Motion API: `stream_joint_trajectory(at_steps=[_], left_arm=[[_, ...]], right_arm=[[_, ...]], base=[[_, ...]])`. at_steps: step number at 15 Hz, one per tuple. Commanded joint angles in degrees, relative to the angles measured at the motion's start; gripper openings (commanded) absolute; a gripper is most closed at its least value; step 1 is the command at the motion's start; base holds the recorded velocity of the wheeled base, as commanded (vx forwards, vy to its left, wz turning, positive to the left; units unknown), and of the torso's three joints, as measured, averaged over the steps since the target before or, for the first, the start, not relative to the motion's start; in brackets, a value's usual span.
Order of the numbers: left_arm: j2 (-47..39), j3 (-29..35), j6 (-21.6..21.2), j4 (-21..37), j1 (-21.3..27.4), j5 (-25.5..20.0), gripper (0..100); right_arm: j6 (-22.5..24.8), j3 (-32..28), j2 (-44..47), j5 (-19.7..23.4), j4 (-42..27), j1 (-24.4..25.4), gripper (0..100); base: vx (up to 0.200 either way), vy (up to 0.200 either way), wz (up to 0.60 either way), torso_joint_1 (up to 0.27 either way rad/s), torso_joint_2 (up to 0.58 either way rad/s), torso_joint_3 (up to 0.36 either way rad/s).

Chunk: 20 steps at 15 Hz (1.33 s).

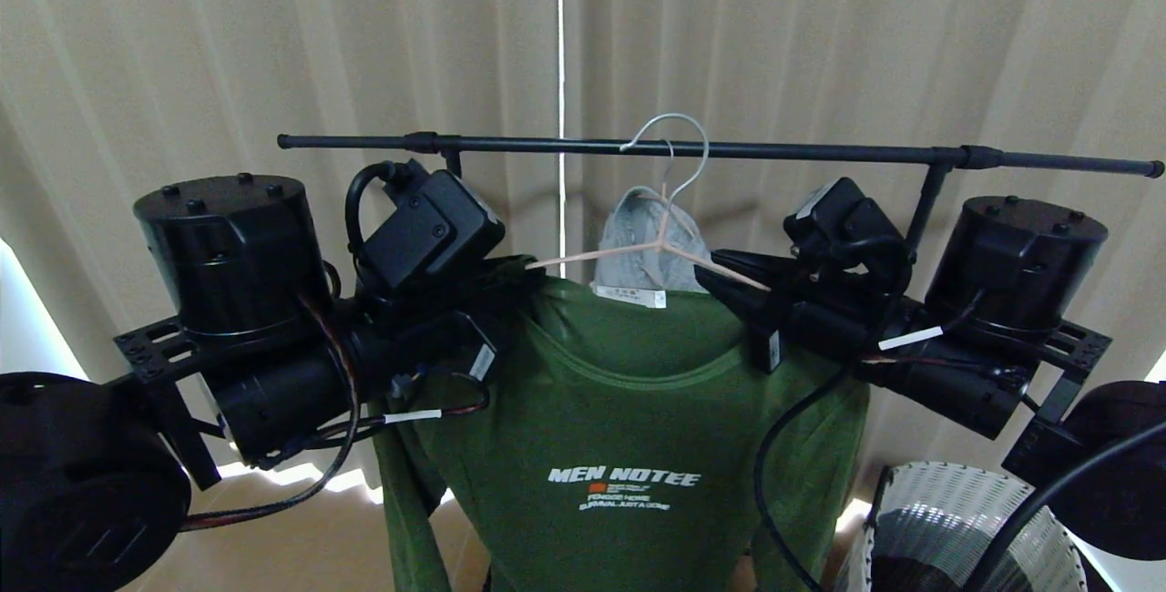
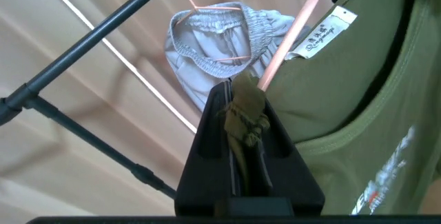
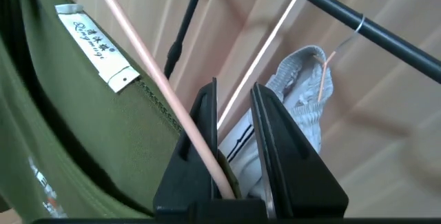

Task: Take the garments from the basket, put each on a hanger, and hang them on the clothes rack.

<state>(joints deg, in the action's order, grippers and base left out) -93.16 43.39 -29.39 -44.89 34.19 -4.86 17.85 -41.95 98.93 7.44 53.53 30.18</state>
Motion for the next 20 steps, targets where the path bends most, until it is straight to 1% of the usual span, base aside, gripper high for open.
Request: stream_joint_trajectory(at_steps=[1, 3, 11, 12, 17, 20], left_arm=[[0.0, -0.41, -0.05, -0.03, -0.01, 0.03, 0], [-0.18, -0.58, -0.23, -0.64, -0.09, 0.03, 0], [0.0, -1.46, 0.04, -1.52, 1.14, -0.06, 0], [0.0, -1.37, 0.04, -1.52, 1.14, -0.06, 100], [0.08, -0.85, 0.65, -2.22, 1.14, -0.23, 100], [1.49, -2.17, 1.44, -2.93, 1.49, -1.73, 100]], right_arm=[[1.84, 1.34, -0.58, 0.03, 1.31, 0.05, 0], [4.92, 2.75, -0.75, 0.03, 4.48, -0.04, 0], [7.55, 3.01, -2.42, 0.03, 4.83, -0.04, 0], [7.55, 3.01, -2.69, 0.03, 4.83, -0.04, 0], [7.64, 3.1, -3.21, 0.03, 4.74, -0.56, 0], [7.73, 3.28, -3.13, 0.03, 4.65, -3.73, 0]], base=[[0.0, 0.0, 0.0, 0.0, 0.0, 0.0], [0.0, 0.0, 0.0, 0.0, 0.0, 0.0], [0.0, 0.0, 0.0, 0.0, 0.0, 0.0], [0.0, 0.0, 0.0, 0.0, 0.0, 0.0], [0.0, 0.0, 0.0, 0.0, 0.0, 0.0], [0.0, 0.0, 0.0, 0.0, 0.0, 0.0]])
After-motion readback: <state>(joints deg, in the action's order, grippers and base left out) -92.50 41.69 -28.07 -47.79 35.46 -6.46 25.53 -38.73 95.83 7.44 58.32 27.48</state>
